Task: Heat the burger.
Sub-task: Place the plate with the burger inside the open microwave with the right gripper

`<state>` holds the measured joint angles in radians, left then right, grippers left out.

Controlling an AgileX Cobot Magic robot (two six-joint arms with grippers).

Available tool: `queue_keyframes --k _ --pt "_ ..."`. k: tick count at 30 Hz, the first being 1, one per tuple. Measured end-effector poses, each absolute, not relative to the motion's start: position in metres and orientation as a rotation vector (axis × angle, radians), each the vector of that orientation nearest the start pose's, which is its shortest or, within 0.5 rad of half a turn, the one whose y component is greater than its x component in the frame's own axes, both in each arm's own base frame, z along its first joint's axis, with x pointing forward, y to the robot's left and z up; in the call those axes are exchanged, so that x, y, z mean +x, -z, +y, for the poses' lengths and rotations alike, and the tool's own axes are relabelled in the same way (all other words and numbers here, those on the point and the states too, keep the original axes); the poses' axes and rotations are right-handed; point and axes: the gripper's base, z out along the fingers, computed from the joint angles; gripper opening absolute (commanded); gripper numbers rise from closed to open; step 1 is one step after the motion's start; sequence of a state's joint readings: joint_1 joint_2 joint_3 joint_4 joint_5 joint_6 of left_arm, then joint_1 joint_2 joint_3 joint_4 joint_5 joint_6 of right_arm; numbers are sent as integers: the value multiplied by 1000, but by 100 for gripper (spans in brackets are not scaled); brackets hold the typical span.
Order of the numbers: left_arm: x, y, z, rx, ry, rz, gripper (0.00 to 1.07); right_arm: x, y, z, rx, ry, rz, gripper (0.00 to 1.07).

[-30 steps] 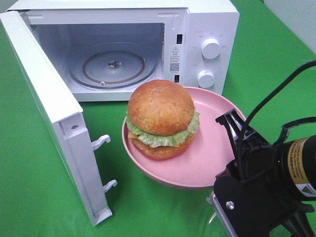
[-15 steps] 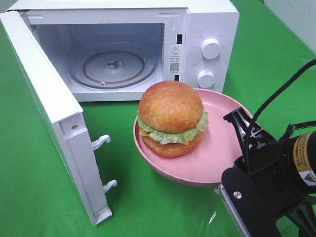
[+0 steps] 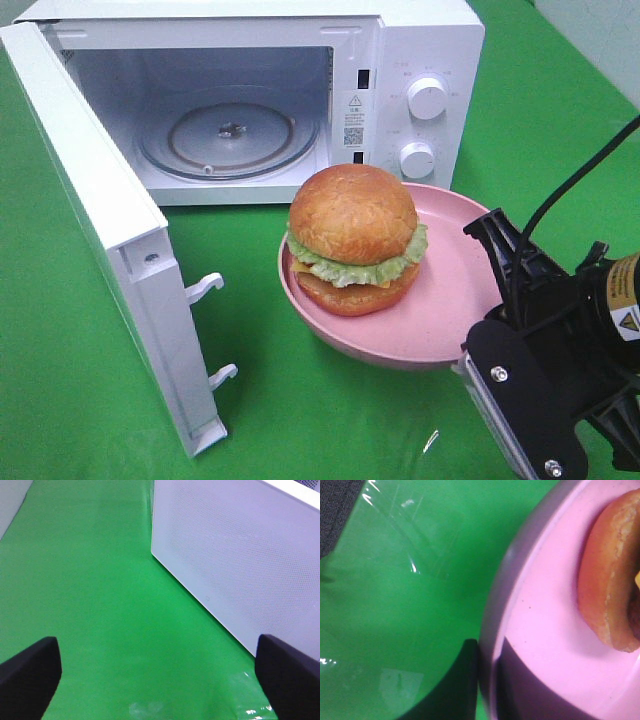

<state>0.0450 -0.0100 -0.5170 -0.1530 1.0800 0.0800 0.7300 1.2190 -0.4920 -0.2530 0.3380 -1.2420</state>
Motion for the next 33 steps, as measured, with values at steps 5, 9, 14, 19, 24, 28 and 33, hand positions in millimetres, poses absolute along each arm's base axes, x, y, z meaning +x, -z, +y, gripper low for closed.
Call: queue_keyframes --k 5,9,14,19,24,28,33 --pt "-9 -281 -13 47 104 2028 100 159 -194 128 -2301 383 1181 3" --pt "-9 -281 -13 47 104 2028 100 159 -194 129 -2302 361 1178 3" --pt "-9 -281 -13 47 104 2028 100 162 -194 124 -2284 343 1210 3" --pt "-9 -281 -13 47 104 2028 100 165 -194 120 -2272 351 1227 4" --pt "-9 -281 -13 47 104 2028 100 171 -197 118 -2214 355 1255 4" --pt "-9 -281 -13 47 104 2028 100 174 -200 118 -2193 374 1250 4" --pt "-9 -281 -13 47 104 2028 100 176 -201 117 -2195 403 1225 3"
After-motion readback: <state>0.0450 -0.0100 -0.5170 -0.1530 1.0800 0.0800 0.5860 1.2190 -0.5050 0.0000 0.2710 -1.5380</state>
